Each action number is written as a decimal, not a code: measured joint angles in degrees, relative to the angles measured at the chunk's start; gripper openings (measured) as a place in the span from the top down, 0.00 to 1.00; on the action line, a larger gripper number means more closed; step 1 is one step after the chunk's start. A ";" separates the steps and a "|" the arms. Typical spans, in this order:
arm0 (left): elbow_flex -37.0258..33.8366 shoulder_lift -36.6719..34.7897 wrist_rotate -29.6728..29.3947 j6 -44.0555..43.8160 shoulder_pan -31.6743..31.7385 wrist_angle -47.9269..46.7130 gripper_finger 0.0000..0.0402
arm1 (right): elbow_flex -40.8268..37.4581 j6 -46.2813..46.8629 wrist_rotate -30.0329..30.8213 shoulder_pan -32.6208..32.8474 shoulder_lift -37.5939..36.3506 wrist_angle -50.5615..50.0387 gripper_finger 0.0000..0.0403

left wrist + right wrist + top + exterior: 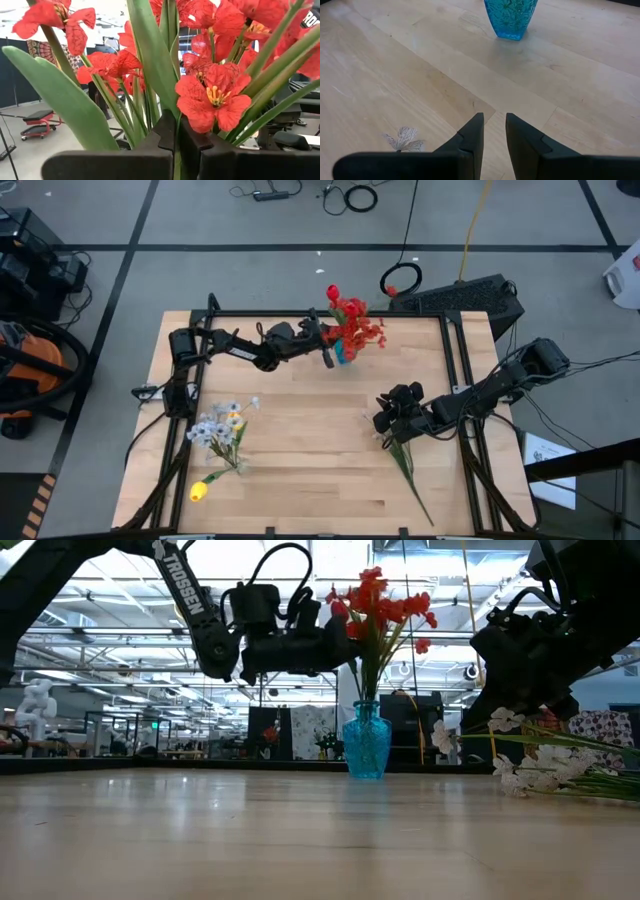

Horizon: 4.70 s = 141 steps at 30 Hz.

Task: Sort flowers into vase by color
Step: Put the red flower into the blue vase, then put the white flowers into the transparent vase

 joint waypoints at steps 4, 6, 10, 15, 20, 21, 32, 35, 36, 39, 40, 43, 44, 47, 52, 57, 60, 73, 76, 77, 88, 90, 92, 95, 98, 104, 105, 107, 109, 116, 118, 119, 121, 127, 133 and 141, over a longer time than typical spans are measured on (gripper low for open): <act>-0.09 0.11 -0.69 -0.03 0.00 1.23 0.97 | 0.00 0.03 0.00 0.00 0.00 0.15 0.82; -0.09 0.11 -1.16 -0.04 0.00 1.25 0.95 | 0.00 0.05 0.02 0.00 0.00 0.20 0.82; -0.15 0.14 -2.99 -0.07 0.00 -1.18 0.83 | 0.00 0.10 0.02 0.00 0.00 0.25 0.82; -0.24 -0.44 -4.09 -0.10 -0.02 -6.69 0.69 | 0.00 0.12 0.00 0.00 0.00 0.26 0.82; -0.24 -3.62 -4.07 -0.02 -0.37 -16.55 0.64 | 0.00 0.14 0.02 0.00 0.00 0.28 0.82; -0.24 -4.44 -4.04 0.00 -0.37 -18.25 0.64 | 0.00 0.14 0.02 0.00 0.00 0.28 0.82; -0.15 -17.62 -3.91 1.56 0.15 -47.25 0.64 | 0.00 0.16 0.03 0.00 0.00 0.42 0.82; -0.15 -20.92 -3.89 3.03 0.09 -54.64 0.64 | 0.00 0.12 0.00 0.00 0.00 0.46 0.82; -0.15 -21.80 -3.87 3.31 0.05 -56.75 0.64 | 0.00 0.10 -0.07 0.00 0.00 0.50 0.82; -0.86 -25.07 -3.89 3.50 0.07 -62.11 0.64 | 0.02 -0.42 -1.35 0.00 0.00 0.66 0.82; -1.39 -26.07 -3.87 3.51 0.07 -63.11 0.64 | 0.00 -0.45 -1.46 0.00 0.00 0.72 0.82; -2.85 -30.34 -3.56 3.61 0.24 -67.07 0.64 | 0.00 -0.45 -1.54 0.00 0.00 0.84 0.82; -2.89 -31.82 -3.46 4.07 0.33 -68.39 0.64 | 0.02 -0.45 -1.49 -0.06 0.00 1.06 0.82; -3.78 -36.82 -3.42 5.07 1.11 -72.17 0.64 | 0.02 -0.45 -1.50 -0.07 0.00 2.06 0.82; -10.15 -46.04 -0.41 4.90 2.62 -73.08 0.65 | 0.04 -0.47 -1.64 0.04 0.00 3.41 0.82; -21.30 -56.01 9.02 3.07 2.99 -68.45 0.79 | 0.04 -0.47 -5.89 0.09 0.00 3.51 0.85; -28.36 -61.00 9.57 1.44 3.02 -63.10 0.91 | 0.04 -0.47 -7.52 0.11 0.00 4.12 0.88; -54.48 -66.92 7.66 -5.65 -4.83 -30.36 0.99 | 0.04 -3.57 -7.46 0.11 -0.02 10.22 0.97; -55.45 -67.29 4.25 -5.50 -7.90 -30.09 0.99 | 0.04 -3.55 -7.39 0.11 -0.02 10.22 0.97; -55.45 -67.52 2.87 -5.59 -8.41 -31.03 0.99 | 0.04 -3.55 -7.36 0.11 -0.02 10.22 0.97; -55.47 -76.79 5.37 -6.01 -8.68 -37.98 0.99 | 0.04 -3.53 -11.05 0.11 -0.02 9.41 0.97; -55.49 -79.99 5.38 -6.72 -8.68 -41.04 1.00 | 0.04 -3.53 -12.07 0.11 -0.02 9.00 0.97; -55.49 -83.51 5.40 -7.89 -8.68 -44.74 1.00 | 0.04 -3.53 -12.58 0.11 -0.13 8.83 0.97; -55.49 -88.53 5.44 -8.68 -8.69 -49.84 1.00 | 1.23 -3.43 -14.17 -0.06 -1.23 5.91 0.98; -55.49 -92.77 6.28 -9.06 -9.28 -53.63 1.00 | 4.40 -1.99 -14.58 -0.13 -3.24 -1.91 0.99; -55.52 -96.93 6.43 -10.41 -13.12 -57.95 1.00 | 15.92 2.79 -15.57 -0.13 -5.56 -22.98 1.00; -55.52 -97.09 5.78 -10.38 -13.97 -58.19 1.00 | 18.11 3.30 -16.73 -0.13 -5.57 -25.59 1.00; -55.52 -97.18 3.59 -10.16 -15.68 -58.45 1.00 | 21.94 4.34 -19.44 -0.13 -5.55 -29.98 1.00; -55.52 -97.18 1.70 -10.12 -17.36 -58.47 1.00 | 24.85 6.13 -22.44 -0.11 -5.27 -32.31 1.00; -55.54 -98.68 0.10 -9.02 -20.27 -58.43 1.00 | 27.82 15.06 -34.40 1.31 -5.16 -40.41 1.00; -55.54 -100.01 -0.09 -8.99 -20.26 -58.43 1.00 | 27.80 18.74 -37.09 2.33 -5.14 -43.27 1.00; -55.54 -100.73 -0.09 -8.98 -20.26 -58.46 1.00 | 27.80 20.57 -38.02 3.04 -4.96 -44.49 1.00; -55.54 -102.29 -0.09 -8.58 -20.26 -59.72 1.00 | 27.80 24.17 -39.05 4.56 -4.63 -47.10 1.00; -55.56 -107.75 -0.09 -7.82 -20.26 -65.64 1.00 | 27.80 34.39 -40.06 7.57 -1.99 -48.34 1.00; -55.56 -112.71 0.62 -7.47 -20.26 -68.29 1.00 | 27.80 36.41 -44.41 9.13 2.98 -48.13 1.00; -54.77 -114.95 1.67 -7.45 -20.26 -71.19 1.00 | 27.79 37.17 -51.69 12.71 9.28 -46.12 1.00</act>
